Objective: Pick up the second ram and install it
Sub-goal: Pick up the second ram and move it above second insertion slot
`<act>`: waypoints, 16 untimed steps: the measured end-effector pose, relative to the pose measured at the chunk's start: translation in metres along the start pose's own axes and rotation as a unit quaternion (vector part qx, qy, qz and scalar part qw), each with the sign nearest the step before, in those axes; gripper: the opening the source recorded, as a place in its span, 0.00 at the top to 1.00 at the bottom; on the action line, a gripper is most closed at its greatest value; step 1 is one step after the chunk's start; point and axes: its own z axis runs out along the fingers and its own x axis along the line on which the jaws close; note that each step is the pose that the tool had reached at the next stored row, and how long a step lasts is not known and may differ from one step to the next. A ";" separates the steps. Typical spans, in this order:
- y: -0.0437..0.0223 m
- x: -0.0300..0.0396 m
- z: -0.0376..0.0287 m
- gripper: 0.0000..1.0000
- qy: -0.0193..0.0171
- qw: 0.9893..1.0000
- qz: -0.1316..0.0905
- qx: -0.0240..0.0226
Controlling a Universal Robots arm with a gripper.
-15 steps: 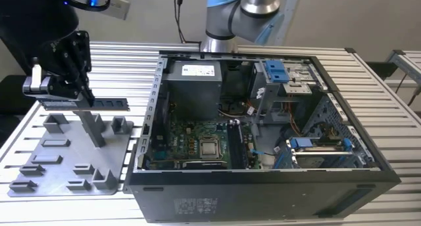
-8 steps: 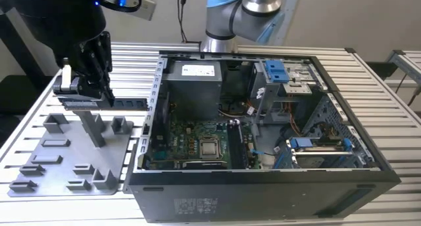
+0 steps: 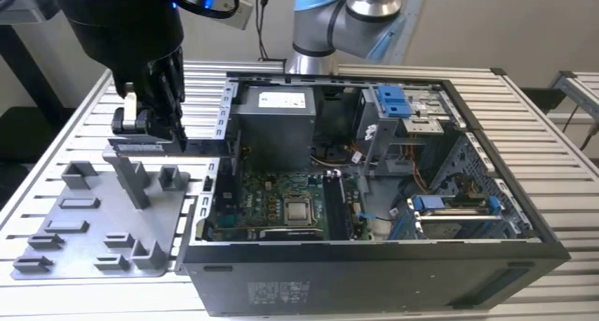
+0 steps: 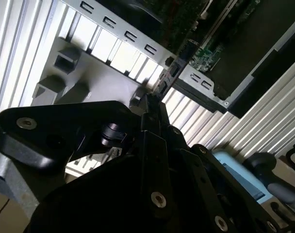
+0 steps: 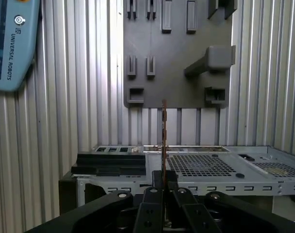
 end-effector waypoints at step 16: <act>-0.0393 -0.0005 0.0009 0.86 0.000 1.000 0.000 0.000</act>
